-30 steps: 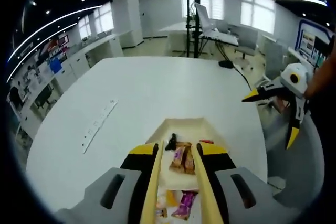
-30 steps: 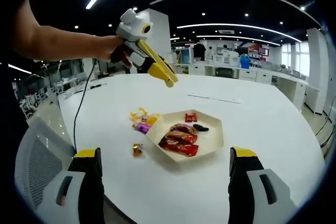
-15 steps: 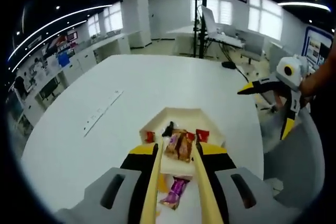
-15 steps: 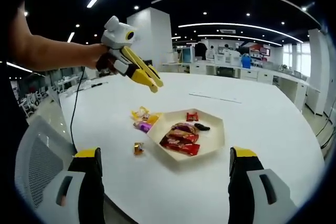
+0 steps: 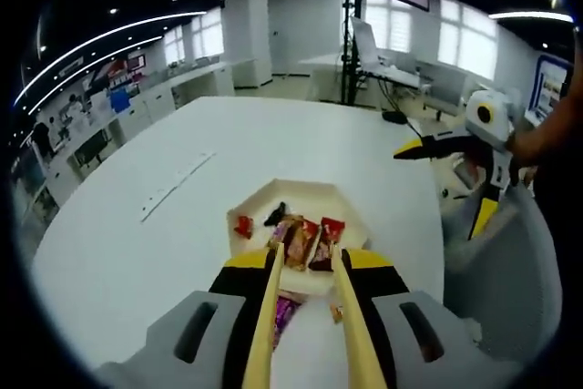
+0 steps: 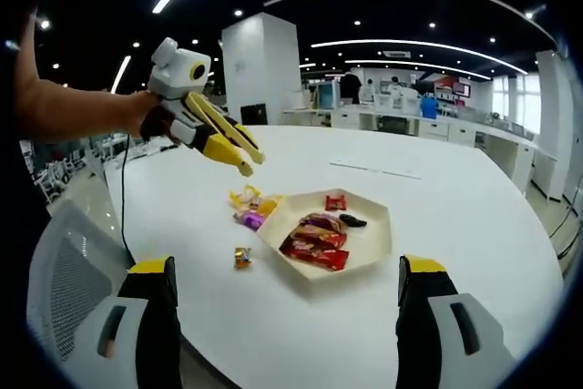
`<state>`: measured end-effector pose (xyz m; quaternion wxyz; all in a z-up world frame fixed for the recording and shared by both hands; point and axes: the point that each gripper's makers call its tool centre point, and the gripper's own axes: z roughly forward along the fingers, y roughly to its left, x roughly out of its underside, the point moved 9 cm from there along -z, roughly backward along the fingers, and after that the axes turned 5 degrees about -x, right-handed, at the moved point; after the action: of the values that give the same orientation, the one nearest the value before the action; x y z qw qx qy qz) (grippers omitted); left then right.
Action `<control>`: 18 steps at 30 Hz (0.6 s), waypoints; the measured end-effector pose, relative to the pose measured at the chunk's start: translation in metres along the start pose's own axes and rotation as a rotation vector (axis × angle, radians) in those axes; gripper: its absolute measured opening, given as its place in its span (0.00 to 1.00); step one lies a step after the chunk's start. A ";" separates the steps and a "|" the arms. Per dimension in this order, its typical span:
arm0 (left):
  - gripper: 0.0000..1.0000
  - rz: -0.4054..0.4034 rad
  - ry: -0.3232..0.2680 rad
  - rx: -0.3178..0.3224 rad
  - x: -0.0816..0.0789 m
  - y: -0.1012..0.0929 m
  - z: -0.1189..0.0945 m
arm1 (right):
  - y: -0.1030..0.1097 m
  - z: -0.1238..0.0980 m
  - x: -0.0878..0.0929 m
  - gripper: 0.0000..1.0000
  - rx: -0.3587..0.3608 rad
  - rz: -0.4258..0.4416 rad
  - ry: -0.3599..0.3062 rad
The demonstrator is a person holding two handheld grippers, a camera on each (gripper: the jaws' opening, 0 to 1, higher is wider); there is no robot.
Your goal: Place the target food into the container with the food tongs after gripping and lifting it, then release it inside without dropping or visibly crushing the food.
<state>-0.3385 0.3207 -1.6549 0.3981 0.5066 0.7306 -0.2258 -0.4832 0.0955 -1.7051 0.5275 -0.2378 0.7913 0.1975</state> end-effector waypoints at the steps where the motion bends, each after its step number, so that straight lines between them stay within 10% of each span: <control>1: 0.26 0.000 -0.001 -0.001 0.001 -0.001 0.000 | 0.000 0.000 0.000 0.99 0.000 0.001 0.000; 18: 0.26 0.047 0.041 -0.048 0.041 -0.038 0.005 | 0.001 0.001 0.000 0.99 -0.005 -0.003 0.008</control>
<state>-0.3782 0.3256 -1.6941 0.4004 0.5183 0.7319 -0.1884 -0.4838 0.0970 -1.7054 0.5241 -0.2412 0.7925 0.1977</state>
